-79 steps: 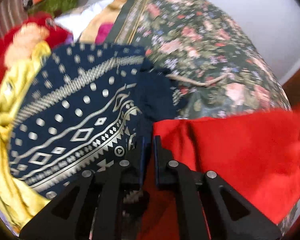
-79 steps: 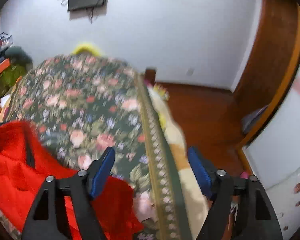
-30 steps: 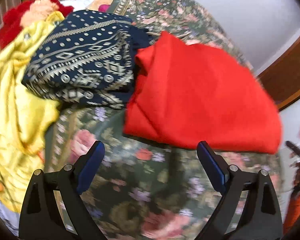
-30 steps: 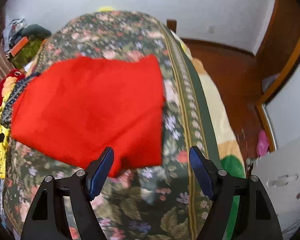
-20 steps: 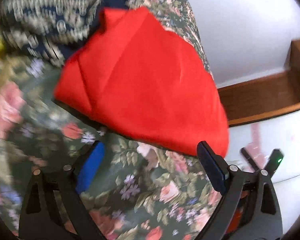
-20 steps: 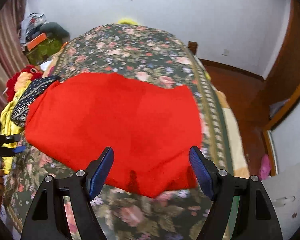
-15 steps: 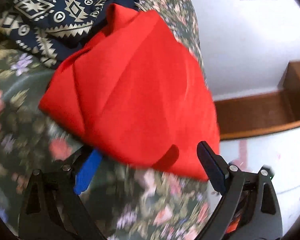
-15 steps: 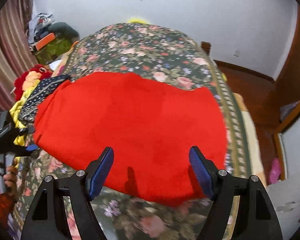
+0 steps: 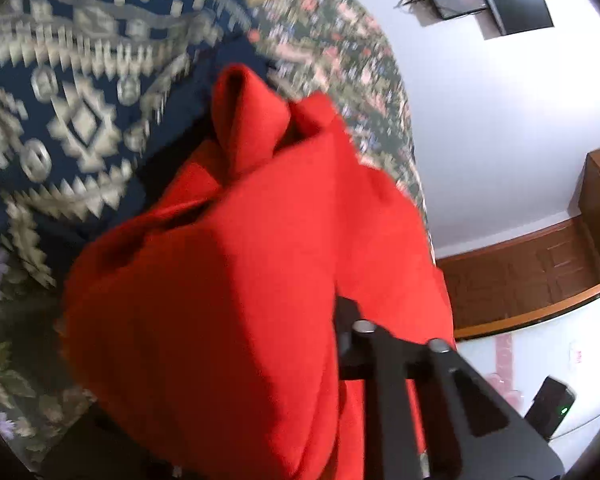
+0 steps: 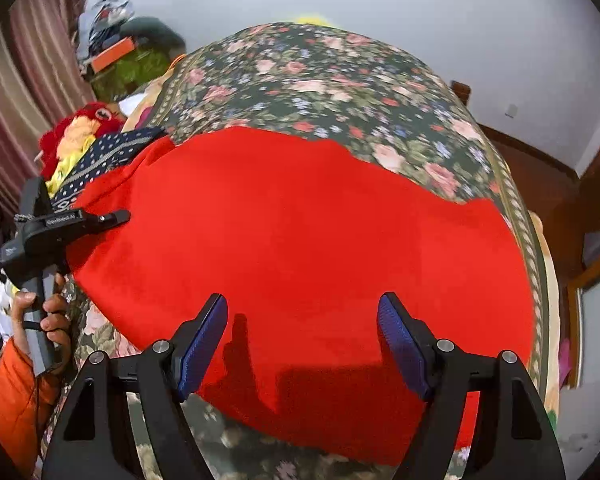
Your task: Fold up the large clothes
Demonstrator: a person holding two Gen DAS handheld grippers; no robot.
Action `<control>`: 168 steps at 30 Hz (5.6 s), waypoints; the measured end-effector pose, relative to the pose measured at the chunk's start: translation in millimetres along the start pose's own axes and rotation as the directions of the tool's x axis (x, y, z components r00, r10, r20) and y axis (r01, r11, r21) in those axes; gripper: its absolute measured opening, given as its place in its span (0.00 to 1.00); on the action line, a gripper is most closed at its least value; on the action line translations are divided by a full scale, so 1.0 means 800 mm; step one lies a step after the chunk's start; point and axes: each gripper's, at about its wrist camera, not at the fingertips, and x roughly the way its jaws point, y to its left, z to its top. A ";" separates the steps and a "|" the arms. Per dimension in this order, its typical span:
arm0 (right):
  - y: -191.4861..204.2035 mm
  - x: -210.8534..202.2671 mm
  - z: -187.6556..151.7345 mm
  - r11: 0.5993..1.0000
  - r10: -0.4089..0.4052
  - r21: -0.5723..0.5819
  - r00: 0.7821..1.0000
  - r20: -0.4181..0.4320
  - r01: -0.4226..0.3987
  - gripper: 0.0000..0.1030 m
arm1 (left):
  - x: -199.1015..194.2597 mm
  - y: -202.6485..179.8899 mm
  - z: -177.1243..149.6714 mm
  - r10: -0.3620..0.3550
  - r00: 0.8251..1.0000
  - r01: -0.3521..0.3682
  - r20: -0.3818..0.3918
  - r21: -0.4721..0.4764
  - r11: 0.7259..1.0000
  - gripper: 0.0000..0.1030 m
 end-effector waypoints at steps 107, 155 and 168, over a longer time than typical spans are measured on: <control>-0.176 0.047 -0.073 0.832 0.357 0.448 0.934 0.022 -0.329 0.91 | 0.145 -0.210 -0.097 0.229 0.871 0.091 -0.435 0.601 0.794 1.00; 0.276 0.069 0.206 0.796 0.586 0.095 0.800 0.130 -0.598 0.31 | -0.192 -0.077 0.183 0.142 0.989 -0.144 0.046 0.534 0.833 0.39; 0.308 0.251 0.216 0.830 0.555 0.125 0.826 -0.092 -0.544 0.59 | -0.116 0.085 0.255 0.270 0.961 -0.232 -0.066 0.343 0.910 0.72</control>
